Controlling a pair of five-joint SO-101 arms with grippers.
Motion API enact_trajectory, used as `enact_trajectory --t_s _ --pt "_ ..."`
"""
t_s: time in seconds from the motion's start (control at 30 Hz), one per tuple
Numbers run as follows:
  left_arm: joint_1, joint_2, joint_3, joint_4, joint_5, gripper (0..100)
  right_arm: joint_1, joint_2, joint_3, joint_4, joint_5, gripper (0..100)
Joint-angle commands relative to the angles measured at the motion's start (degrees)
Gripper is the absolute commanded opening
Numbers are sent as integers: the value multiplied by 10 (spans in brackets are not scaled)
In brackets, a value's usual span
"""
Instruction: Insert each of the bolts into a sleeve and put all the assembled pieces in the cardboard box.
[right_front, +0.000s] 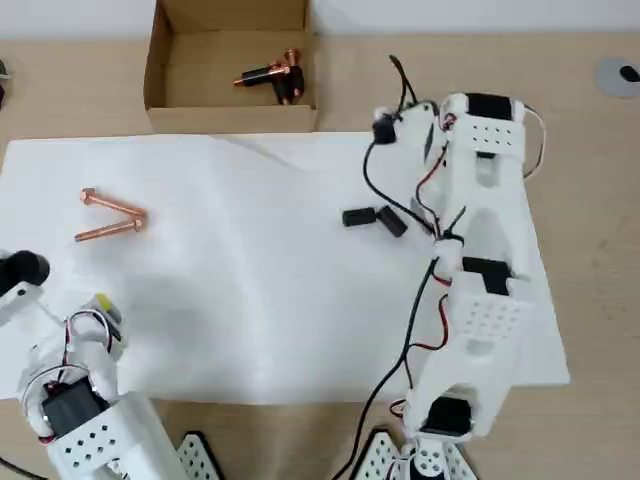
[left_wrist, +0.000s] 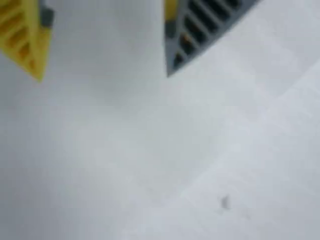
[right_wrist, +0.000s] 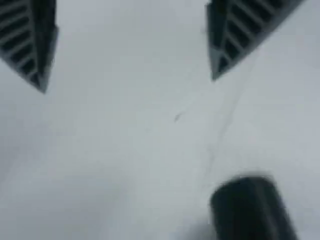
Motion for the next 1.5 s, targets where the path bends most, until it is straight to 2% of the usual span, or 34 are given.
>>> enact_trajectory --t_s 0.0,0.17,0.23,0.37,0.47,0.63,0.8,0.97,1.1,1.33,1.47 --pt "-7 0 -9 4 -4 178 8 -85 80 -3 6 250" --pt "9 1 -42 6 -4 178 11 -286 259 -39 11 250" --pt "27 12 -59 14 -4 178 8 -398 322 -51 38 250" --pt "64 77 -113 13 0 178 -7 -577 398 -71 79 250" --pt "69 147 -193 12 11 179 -30 -640 451 -84 103 250" --pt "65 280 -336 25 11 179 -65 -654 524 -179 113 250" --pt "69 414 -452 94 15 178 -121 -653 580 -275 111 250" --pt "69 536 -532 110 82 175 -157 -653 595 -318 110 250" --pt "106 613 -567 91 147 175 -160 -650 595 -353 110 250" --pt "236 703 -553 -1 235 174 -160 -546 590 -406 110 250" --pt "249 717 -535 -33 294 174 -159 -479 567 -422 98 250"
